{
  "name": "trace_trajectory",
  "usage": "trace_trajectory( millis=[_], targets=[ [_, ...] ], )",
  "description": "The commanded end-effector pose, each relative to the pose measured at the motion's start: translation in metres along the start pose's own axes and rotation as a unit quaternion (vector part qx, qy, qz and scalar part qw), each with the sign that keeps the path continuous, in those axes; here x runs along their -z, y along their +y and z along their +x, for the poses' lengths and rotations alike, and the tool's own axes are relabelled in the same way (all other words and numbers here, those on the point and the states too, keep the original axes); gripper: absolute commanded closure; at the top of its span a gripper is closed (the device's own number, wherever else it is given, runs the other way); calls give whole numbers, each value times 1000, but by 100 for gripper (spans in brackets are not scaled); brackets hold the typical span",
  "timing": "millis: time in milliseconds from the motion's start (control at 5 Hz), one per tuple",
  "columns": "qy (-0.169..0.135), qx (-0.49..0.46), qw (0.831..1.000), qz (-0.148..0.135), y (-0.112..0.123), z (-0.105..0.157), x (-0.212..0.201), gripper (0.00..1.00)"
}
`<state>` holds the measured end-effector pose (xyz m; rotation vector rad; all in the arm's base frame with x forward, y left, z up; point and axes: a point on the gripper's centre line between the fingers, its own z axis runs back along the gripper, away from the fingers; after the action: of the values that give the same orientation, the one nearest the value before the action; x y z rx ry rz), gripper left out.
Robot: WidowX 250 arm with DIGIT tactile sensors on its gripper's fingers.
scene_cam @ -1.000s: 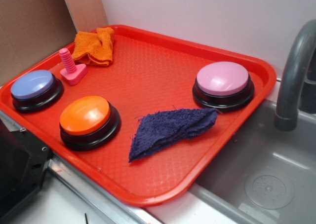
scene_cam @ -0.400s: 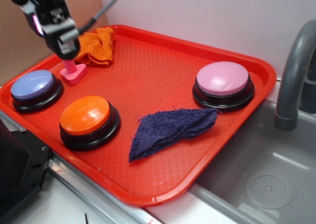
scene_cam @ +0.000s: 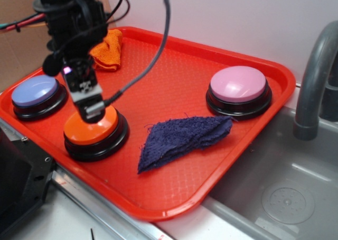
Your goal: Push the orange button.
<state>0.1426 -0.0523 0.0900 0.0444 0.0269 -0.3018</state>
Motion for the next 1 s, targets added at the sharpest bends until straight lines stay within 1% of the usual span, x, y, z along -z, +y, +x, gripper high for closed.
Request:
trace_trajectory(
  millis=[0,200,600,800],
  targets=[
    [14,-24,1000,-8,27,-11,34,0],
    [25,-5,1000,-6,20,-4,41,0],
    [-9,-7,1000,20,19,0,1,0],
    [-16,-12,999,31,23,3,-13,0]
  ],
)
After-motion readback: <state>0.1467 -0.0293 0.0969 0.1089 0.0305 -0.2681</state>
